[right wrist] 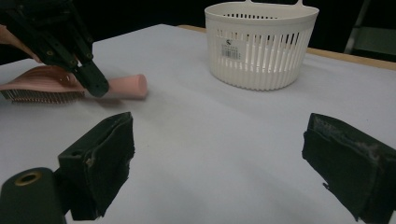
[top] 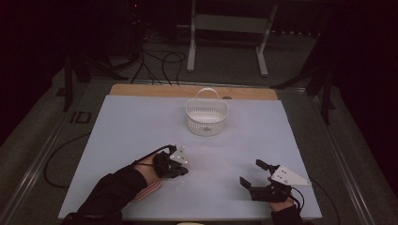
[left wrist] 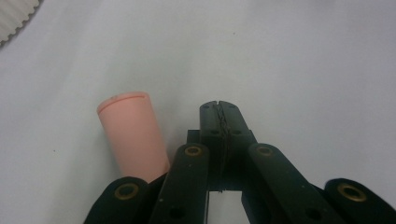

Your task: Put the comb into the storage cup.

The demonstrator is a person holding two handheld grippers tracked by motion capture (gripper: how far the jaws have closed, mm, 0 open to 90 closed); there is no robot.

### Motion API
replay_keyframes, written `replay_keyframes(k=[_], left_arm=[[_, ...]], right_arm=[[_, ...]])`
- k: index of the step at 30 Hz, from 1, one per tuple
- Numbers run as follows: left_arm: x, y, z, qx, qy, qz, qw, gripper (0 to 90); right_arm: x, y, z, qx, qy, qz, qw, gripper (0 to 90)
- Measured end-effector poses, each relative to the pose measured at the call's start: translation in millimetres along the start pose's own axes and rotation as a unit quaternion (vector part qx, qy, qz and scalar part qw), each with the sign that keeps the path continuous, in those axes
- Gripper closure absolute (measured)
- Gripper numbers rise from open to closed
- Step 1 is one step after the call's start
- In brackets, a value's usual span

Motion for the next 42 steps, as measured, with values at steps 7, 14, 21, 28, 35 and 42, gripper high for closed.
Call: replay_keyframes(k=[7,14,21,28,35,42], left_arm=[[6.0,-13.5,-4.0,-0.017,-0.027,0.005,0.9995,90.0],[11.5,-25.2,0.2,-0.029,-0.025,0.021,0.9991,90.0],[25.6,-40.5,10.3,-0.045,-0.032,0.047,0.9974,90.0],[34.7,-45.0,14.0,-0.056,-0.047,0.048,0.9962,90.0],[46.0,-49.1,21.5,-0.064,-0.052,0.059,0.9948,90.0],[58.6,-53.7,25.4,-0.069,-0.064,0.074,0.9928,90.0]], right_arm=[[-0.6,0.5,0.6,0.000,0.002,0.001,1.0000,8.9],[-0.5,0.5,0.9,0.000,0.002,0.000,1.0000,8.9],[-0.6,0.5,1.0,0.000,0.002,0.001,1.0000,8.9],[-0.4,0.0,0.6,-0.001,0.001,0.000,1.0000,9.0],[-0.3,0.6,1.0,0.000,0.001,0.000,1.0000,9.0],[-0.5,0.5,1.0,0.001,0.002,0.000,1.0000,9.0]])
Point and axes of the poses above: each handheld gripper's, and its own axes: z roughly backward along the jaws, x roughly out of its underside, y roughly to its right, the point moved 8 cm from there along -z, roughly forward along the jaws
